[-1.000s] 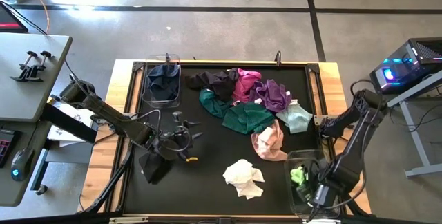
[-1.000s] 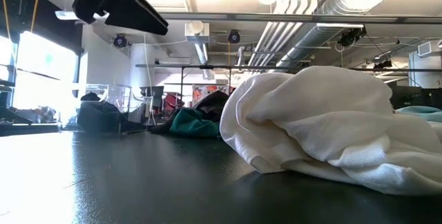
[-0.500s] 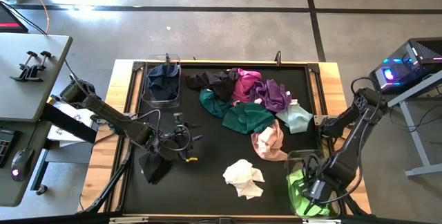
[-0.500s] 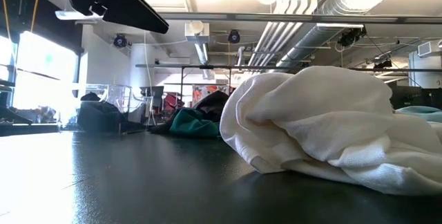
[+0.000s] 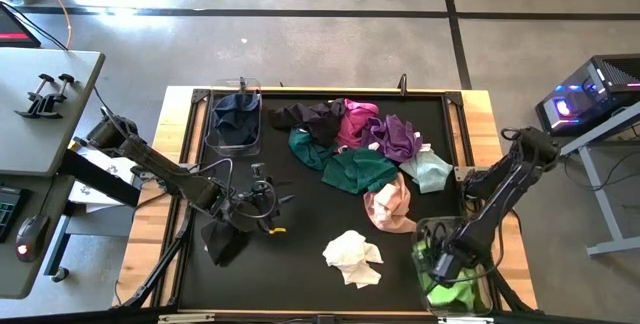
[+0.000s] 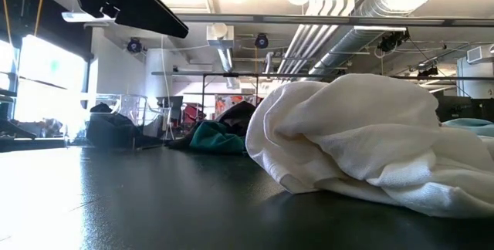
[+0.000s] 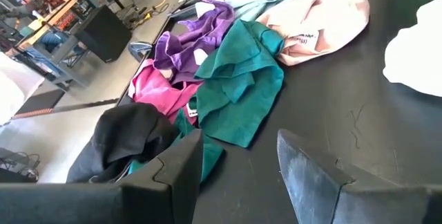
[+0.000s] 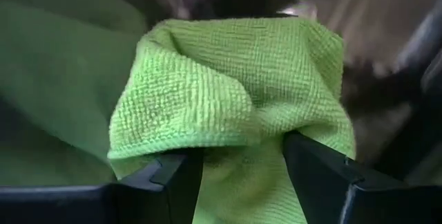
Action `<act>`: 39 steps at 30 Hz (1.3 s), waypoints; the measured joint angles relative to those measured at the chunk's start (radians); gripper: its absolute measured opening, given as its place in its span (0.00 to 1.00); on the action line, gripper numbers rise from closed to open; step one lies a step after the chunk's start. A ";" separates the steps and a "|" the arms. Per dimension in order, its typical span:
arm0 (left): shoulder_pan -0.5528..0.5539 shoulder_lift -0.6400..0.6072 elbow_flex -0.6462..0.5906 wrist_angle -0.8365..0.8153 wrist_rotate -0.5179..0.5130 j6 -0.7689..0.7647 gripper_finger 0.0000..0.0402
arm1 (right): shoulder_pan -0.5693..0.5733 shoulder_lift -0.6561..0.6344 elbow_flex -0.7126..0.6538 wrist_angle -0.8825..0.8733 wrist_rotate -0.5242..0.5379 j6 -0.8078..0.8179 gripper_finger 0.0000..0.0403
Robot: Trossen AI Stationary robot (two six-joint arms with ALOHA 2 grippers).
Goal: Sort towels by color in basket
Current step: Put the light green towel into the bottom transparent bin
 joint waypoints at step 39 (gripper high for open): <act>0.001 0.000 0.000 0.002 0.000 -0.028 0.43 | 0.032 0.140 0.295 -0.323 -0.176 0.030 0.49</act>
